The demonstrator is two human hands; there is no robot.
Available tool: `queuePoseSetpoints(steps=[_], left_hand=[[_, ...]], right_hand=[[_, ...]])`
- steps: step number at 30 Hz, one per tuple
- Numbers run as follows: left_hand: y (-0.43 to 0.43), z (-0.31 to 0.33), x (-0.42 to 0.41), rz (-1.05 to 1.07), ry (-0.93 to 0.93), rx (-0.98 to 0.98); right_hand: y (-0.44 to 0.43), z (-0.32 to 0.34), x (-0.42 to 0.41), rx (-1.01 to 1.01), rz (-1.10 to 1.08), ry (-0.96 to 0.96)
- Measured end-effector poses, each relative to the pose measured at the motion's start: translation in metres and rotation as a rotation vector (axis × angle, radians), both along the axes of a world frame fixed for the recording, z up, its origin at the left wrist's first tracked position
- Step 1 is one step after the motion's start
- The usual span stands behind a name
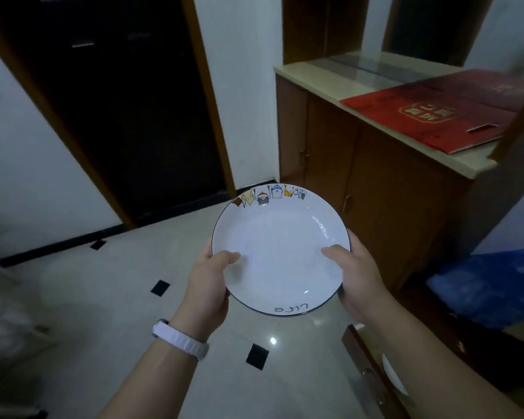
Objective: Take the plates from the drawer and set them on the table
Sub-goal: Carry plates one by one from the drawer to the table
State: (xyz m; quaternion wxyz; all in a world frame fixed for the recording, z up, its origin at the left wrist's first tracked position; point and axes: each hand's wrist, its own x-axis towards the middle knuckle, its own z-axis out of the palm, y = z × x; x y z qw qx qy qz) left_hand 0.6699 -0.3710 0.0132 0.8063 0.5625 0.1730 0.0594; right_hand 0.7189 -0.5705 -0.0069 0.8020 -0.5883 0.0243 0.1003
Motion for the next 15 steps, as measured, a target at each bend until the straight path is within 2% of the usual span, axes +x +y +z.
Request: queuePoseSetpoints(steps=[7,15], left_hand=[[0.079,-0.006,-0.053,0.166,-0.017,-0.022],[0.208,-0.009,-0.141,0.3,-0.046,-0.021]], right_hand=[[0.09,0.001,-0.022,-0.006,0.182,-0.037],[0.23,0.002,-0.08,-0.012,0.37,-0.041]])
